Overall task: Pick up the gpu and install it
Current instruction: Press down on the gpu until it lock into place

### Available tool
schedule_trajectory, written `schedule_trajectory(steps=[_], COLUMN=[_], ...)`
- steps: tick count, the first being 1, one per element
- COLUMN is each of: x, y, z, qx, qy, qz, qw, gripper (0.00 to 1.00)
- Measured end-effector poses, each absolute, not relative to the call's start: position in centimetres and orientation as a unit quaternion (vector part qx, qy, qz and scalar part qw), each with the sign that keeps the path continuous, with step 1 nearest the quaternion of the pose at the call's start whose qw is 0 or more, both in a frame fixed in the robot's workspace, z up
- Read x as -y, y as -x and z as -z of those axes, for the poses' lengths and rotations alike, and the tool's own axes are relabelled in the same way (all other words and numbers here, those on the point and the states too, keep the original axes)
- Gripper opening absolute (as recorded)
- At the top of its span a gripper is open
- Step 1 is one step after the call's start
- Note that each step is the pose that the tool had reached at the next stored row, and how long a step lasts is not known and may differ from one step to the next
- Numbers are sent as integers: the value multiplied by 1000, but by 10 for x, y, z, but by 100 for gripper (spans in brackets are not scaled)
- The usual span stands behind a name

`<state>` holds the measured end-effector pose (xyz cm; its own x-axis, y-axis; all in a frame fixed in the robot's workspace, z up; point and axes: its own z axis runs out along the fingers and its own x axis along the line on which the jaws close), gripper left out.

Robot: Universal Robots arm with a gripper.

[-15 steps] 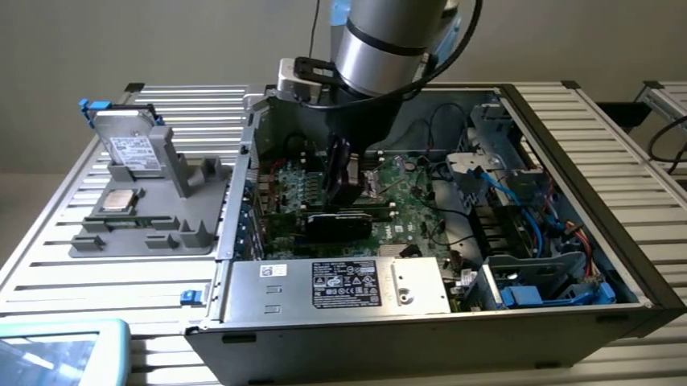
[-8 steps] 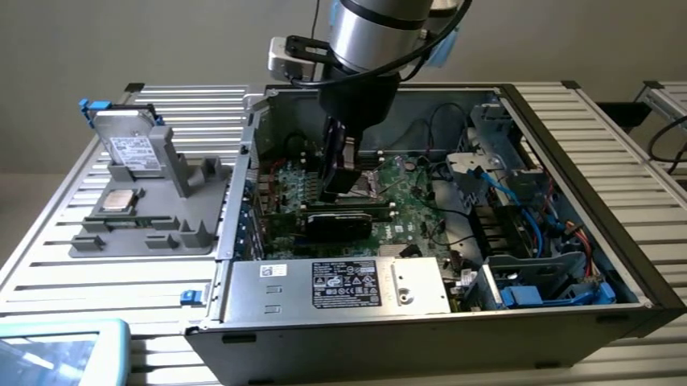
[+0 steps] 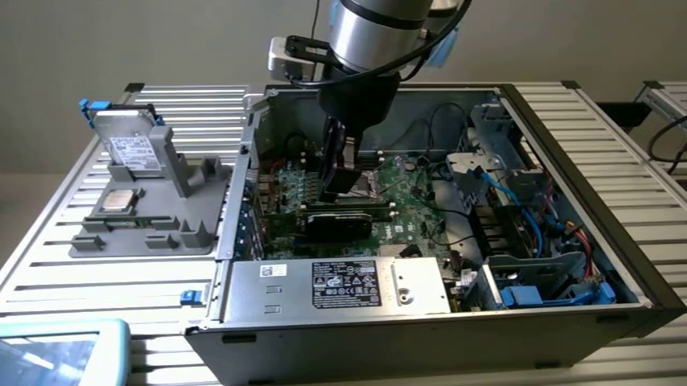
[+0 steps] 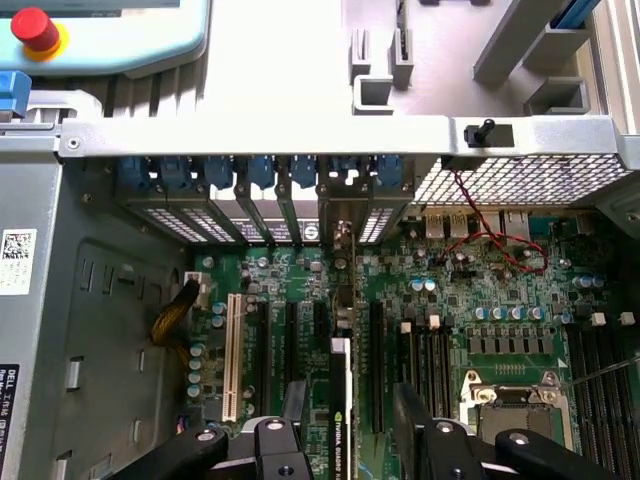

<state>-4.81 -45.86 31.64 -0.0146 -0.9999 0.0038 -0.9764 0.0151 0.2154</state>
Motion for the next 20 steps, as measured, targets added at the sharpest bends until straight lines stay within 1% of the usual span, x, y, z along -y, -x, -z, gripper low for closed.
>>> schedule_trajectory(steps=[4, 5, 8, 9, 10, 11, 12, 16, 20], x=[459, 459, 459, 459, 459, 459, 459, 458, 458], y=[48, 48, 48, 48, 48, 49, 50, 54, 64], z=[-316, -316, -316, -316, -316, -317, -316, -316, -315], qx=[708, 708, 708, 708, 708, 709, 709, 711, 712], qy=[-698, -698, -698, -698, -698, -698, -698, -700, -701], qz=[75, 75, 75, 75, 75, 73, 67, 42, 25], qw=[77, 77, 76, 76, 76, 75, 71, 48, 33], gripper=[47, 45, 26, 26, 20, 20, 11, 11, 11])
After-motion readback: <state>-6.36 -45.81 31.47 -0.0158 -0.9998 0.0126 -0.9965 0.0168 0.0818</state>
